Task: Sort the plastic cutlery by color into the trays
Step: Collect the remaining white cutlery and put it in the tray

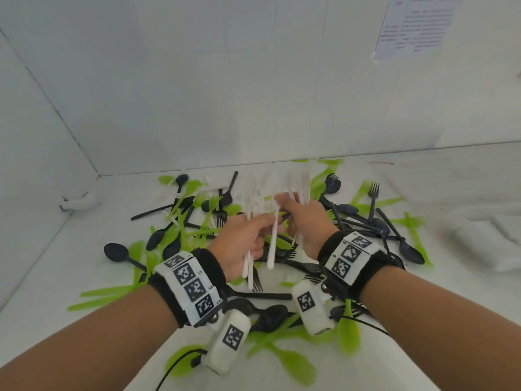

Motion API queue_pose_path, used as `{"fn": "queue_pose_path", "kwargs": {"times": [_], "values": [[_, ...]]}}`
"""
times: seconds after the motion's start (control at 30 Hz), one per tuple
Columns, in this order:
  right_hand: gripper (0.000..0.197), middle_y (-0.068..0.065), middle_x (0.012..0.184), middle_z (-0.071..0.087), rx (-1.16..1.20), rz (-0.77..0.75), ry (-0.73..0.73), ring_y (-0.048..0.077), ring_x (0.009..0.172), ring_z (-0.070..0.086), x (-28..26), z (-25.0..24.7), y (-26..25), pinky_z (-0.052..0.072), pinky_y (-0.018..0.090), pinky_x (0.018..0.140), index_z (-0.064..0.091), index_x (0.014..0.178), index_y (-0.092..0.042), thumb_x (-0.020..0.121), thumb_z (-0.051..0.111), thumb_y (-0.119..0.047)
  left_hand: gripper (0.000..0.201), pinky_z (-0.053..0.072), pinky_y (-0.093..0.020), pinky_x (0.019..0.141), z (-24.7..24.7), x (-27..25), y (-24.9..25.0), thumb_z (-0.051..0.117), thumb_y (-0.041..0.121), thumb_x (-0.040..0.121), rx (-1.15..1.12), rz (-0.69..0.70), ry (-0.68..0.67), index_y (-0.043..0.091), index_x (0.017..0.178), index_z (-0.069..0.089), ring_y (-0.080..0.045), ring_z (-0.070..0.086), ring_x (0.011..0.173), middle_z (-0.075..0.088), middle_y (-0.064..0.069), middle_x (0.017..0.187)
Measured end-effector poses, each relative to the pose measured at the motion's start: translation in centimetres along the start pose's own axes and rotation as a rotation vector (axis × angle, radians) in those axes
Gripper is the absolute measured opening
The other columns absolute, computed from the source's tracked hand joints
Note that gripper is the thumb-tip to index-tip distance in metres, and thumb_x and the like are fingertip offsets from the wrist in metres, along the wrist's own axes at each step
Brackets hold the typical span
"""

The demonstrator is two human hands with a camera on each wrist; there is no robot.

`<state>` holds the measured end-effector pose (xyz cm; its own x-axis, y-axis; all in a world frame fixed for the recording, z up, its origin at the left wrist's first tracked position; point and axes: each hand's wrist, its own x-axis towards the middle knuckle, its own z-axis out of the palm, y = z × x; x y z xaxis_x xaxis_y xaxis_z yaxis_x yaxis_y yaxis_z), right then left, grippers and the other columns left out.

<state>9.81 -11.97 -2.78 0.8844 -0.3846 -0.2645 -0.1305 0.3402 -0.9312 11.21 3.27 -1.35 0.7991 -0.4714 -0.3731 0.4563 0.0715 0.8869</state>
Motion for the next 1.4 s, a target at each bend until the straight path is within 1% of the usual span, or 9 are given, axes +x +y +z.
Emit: {"fn": "queue_pose_path", "kwargs": {"times": [0.1, 0.2, 0.37, 0.5, 0.63, 0.77, 0.97, 1.07, 1.4], "values": [[0.013, 0.002, 0.071, 0.057, 0.114, -0.012, 0.143, 0.009, 0.04, 0.031, 1.2, -1.3, -1.1, 0.029, 0.022, 0.039, 0.065, 0.087, -0.013, 0.096, 0.07, -0.019, 0.026, 0.025, -0.022, 0.038, -0.9, 0.1, -0.4, 0.059, 0.02, 0.1, 0.011, -0.017, 0.051, 0.006, 0.12, 0.05, -0.011, 0.026, 0.042, 0.073, -0.015, 0.095], [0.01, -0.001, 0.074, 0.058, 0.12, 0.011, 0.032, 0.008, 0.045, 0.033, 1.5, -1.8, -0.8, 0.033, 0.02, 0.04, 0.067, 0.092, -0.015, 0.095, 0.072, -0.023, 0.018, 0.025, -0.024, 0.039, -1.3, 0.0, -0.6, 0.058, 0.018, 0.1, -0.01, -0.033, 0.025, 0.01, 0.113, 0.048, -0.012, 0.028, 0.041, 0.072, -0.016, 0.095], [0.022, 0.005, 0.081, 0.06, 0.121, 0.103, -0.189, 0.019, 0.059, 0.043, 1.8, -0.3, 0.8, 0.045, 0.041, 0.073, 0.069, 0.099, -0.013, 0.091, 0.076, -0.031, 0.024, 0.026, -0.022, 0.04, -0.2, 0.0, 0.0, 0.052, 0.023, 0.103, -0.02, -0.075, -0.113, 0.003, 0.113, 0.059, -0.009, 0.03, 0.041, 0.063, -0.008, 0.078], [0.014, 0.0, 0.081, 0.057, 0.119, 0.079, -0.14, 0.012, 0.051, 0.038, 2.4, -1.6, -0.4, 0.04, 0.023, 0.046, 0.061, 0.095, -0.019, 0.094, 0.073, -0.026, 0.027, 0.039, -0.023, 0.047, 0.5, -0.2, 0.5, 0.053, 0.024, 0.104, 0.045, -0.082, -0.108, 0.0, 0.114, 0.062, -0.014, 0.046, 0.05, 0.067, -0.008, 0.084], [0.012, -0.001, 0.075, 0.058, 0.202, 0.049, 0.118, 0.009, 0.039, 0.037, 3.9, -4.7, -2.7, 0.036, 0.025, 0.041, 0.059, 0.093, -0.018, 0.099, 0.066, -0.025, 0.02, 0.052, -0.026, 0.061, 1.1, -0.8, -0.2, 0.058, 0.019, 0.102, 0.187, -0.06, 0.01, 0.002, 0.112, 0.061, -0.023, 0.068, 0.068, 0.076, -0.014, 0.095], [0.012, 0.0, 0.073, 0.054, 0.166, 0.053, 0.135, 0.009, 0.038, 0.039, 4.1, -5.9, -3.1, 0.037, 0.026, 0.042, 0.06, 0.094, -0.014, 0.099, 0.065, -0.023, 0.013, 0.026, -0.025, 0.045, 0.8, -0.6, -1.2, 0.061, 0.019, 0.099, 0.292, 0.023, 0.169, 0.008, 0.102, 0.054, -0.012, 0.034, 0.046, 0.052, -0.001, 0.062], [0.012, 0.002, 0.073, 0.048, -0.047, 0.047, -0.103, 0.01, 0.045, 0.036, 1.7, -3.3, -0.1, 0.034, 0.026, 0.046, 0.066, 0.091, -0.016, 0.099, 0.066, -0.025, 0.024, 0.02, -0.025, 0.044, 2.2, -0.8, -1.5, 0.063, 0.033, 0.098, 0.141, 0.06, 0.227, 0.01, 0.102, 0.06, -0.01, 0.024, 0.048, 0.049, 0.002, 0.07], [0.013, -0.001, 0.067, 0.049, -0.09, 0.042, -0.174, 0.009, 0.047, 0.037, 0.3, -1.8, 0.6, 0.034, 0.025, 0.048, 0.068, 0.093, -0.015, 0.1, 0.063, -0.024, 0.016, 0.02, -0.028, 0.047, 3.1, -0.9, -2.1, 0.047, 0.029, 0.1, 0.092, 0.077, 0.207, 0.014, 0.102, 0.044, -0.011, 0.023, 0.047, 0.04, -0.001, 0.073], [0.015, -0.001, 0.067, 0.045, -0.03, 0.106, -0.201, 0.009, 0.045, 0.036, -1.2, -0.9, 1.0, 0.035, 0.024, 0.046, 0.067, 0.091, -0.014, 0.1, 0.064, -0.025, 0.013, 0.056, -0.03, 0.075, 1.8, -0.4, -2.8, 0.056, 0.008, 0.102, 0.078, 0.233, 0.5, 0.007, 0.115, 0.059, -0.014, 0.06, 0.075, 0.064, -0.011, 0.101]]}}
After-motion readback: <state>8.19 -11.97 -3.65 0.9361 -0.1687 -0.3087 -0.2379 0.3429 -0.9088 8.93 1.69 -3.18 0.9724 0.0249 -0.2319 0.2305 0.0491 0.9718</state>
